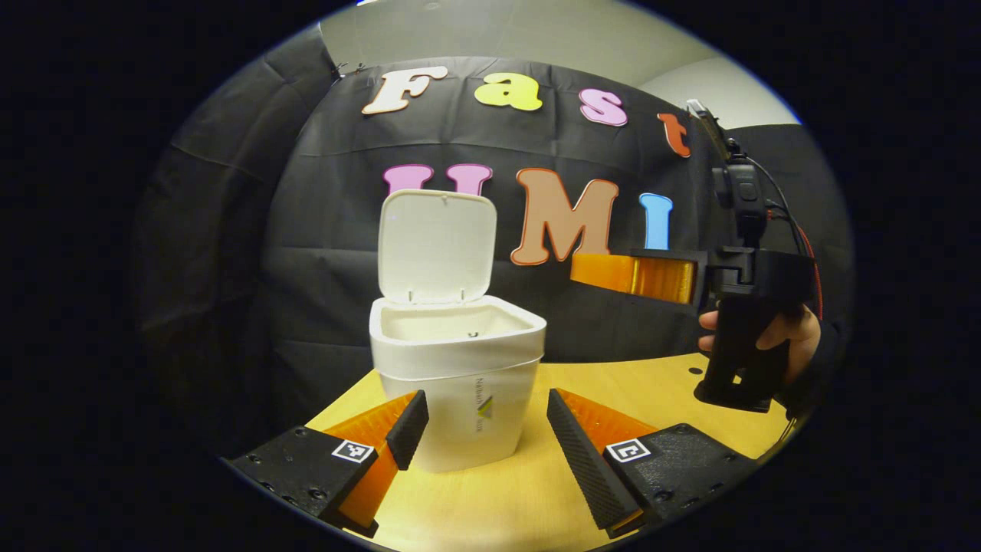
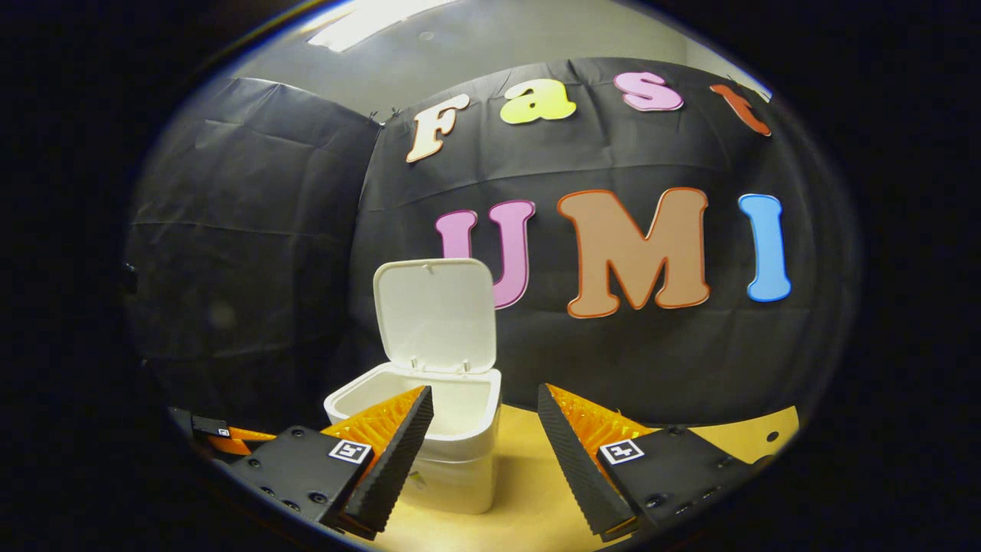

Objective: Press the lid of the desktop garbage bin to open it, pick up the crumpled paper on the desktop and throw it into the bin, then pick up the pop can on the desktop and drop it into the bin, and finally close the garbage bin lid.

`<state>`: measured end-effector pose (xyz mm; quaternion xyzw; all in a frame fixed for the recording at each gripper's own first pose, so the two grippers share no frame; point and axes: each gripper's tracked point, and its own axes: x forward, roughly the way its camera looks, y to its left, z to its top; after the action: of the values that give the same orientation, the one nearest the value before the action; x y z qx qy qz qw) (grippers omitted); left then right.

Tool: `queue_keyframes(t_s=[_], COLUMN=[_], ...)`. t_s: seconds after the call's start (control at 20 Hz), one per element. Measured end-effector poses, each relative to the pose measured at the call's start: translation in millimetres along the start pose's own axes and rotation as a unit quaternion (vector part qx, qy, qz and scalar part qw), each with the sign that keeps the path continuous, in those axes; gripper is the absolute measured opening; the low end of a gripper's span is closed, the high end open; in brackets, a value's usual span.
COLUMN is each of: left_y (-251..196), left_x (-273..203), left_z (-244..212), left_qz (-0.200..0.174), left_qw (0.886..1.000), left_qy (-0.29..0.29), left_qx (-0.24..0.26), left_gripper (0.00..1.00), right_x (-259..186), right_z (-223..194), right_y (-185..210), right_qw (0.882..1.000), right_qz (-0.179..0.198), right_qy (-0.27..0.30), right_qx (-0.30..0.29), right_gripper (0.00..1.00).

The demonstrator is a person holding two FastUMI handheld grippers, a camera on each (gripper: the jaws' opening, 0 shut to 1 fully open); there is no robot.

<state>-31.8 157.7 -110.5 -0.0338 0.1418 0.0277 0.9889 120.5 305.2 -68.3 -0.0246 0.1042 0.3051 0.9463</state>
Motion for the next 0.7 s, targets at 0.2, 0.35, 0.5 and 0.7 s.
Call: queue_keyframes(t_s=[0.2, 0.35, 0.5, 0.7], left_y=[-38, -67, -96, -131], left_x=[4, 8, 13, 19], left_z=[7, 5, -6, -27], left_qz=[-0.032, -0.058, -0.082, -0.107], left_qw=[0.999, 0.998, 0.997, 0.994], left_qy=[-0.008, -0.009, 0.007, 0.034], left_qx=[0.002, 0.006, -0.001, -0.001], left_gripper=[0.94, 0.94, 0.94, 0.94], right_x=[-45, -83, -122, -170], right_z=[6, 7, 0, -23], right_y=[-39, -73, -104, -144], right_qw=[0.999, 0.997, 0.993, 0.986], right_qz=[-0.041, -0.078, -0.119, -0.165], right_qy=[-0.015, -0.026, -0.026, -0.006], right_qx=[0.000, 0.004, 0.002, 0.003], right_gripper=[0.96, 0.92, 0.92, 0.93])
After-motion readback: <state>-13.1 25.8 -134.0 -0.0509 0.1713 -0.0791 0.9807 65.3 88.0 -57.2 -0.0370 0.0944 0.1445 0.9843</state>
